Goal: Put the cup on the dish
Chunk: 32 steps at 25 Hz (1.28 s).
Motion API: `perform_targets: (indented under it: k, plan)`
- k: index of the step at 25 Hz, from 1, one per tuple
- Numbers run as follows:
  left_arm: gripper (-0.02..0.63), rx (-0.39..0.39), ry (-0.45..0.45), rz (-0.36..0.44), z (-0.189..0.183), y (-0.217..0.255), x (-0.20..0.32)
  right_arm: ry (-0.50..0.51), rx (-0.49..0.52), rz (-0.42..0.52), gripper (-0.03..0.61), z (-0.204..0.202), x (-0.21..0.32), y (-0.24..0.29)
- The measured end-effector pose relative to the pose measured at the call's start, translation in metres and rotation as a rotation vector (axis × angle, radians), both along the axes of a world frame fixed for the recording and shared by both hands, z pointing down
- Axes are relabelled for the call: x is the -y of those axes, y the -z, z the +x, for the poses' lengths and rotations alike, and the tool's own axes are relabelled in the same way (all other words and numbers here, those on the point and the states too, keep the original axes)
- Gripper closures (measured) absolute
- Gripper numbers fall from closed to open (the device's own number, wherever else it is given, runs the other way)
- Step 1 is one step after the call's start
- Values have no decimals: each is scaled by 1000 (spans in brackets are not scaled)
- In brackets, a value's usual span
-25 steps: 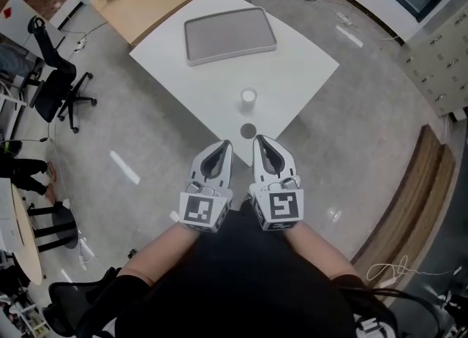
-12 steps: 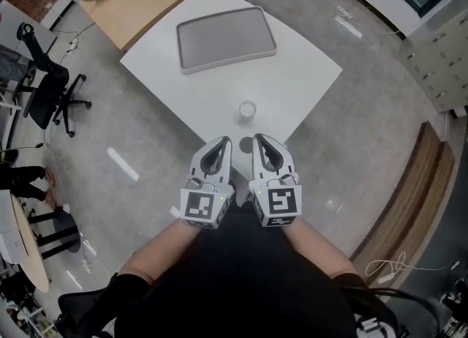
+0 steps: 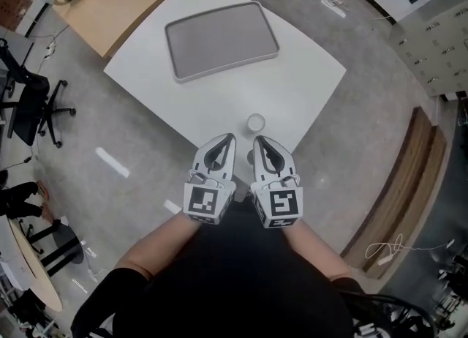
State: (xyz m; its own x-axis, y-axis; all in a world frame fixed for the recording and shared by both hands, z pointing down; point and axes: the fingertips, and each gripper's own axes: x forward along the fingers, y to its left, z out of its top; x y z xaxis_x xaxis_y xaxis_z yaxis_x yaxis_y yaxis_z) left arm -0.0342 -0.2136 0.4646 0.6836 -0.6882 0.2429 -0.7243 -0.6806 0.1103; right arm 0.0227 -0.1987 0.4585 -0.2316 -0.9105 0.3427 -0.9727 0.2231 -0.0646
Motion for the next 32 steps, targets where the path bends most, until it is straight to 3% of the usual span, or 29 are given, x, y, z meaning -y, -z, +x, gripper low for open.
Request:
perform_targets:
  k: [10, 11, 14, 18, 24, 32]
  plan:
    - [606, 48, -24, -68, 18, -46, 37, 43, -24, -152, 561, 15, 26, -61]
    - [606, 52, -16, -70, 18, -51, 41, 57, -26, -169, 545, 15, 28, -69]
    - [606, 63, -2, -78, 17, -65, 50, 104, -25, -224, 400, 14, 34, -93]
    - [606, 67, 18, -98, 22, -81, 64, 105, -49, -245, 346, 25, 42, -115]
    - [606, 90, 30, -123, 25, -110, 85, 149, -61, -299, 324, 21, 60, -155]
    - [606, 103, 37, -137, 30, -131, 100, 178, -114, -301, 324, 17, 79, -181]
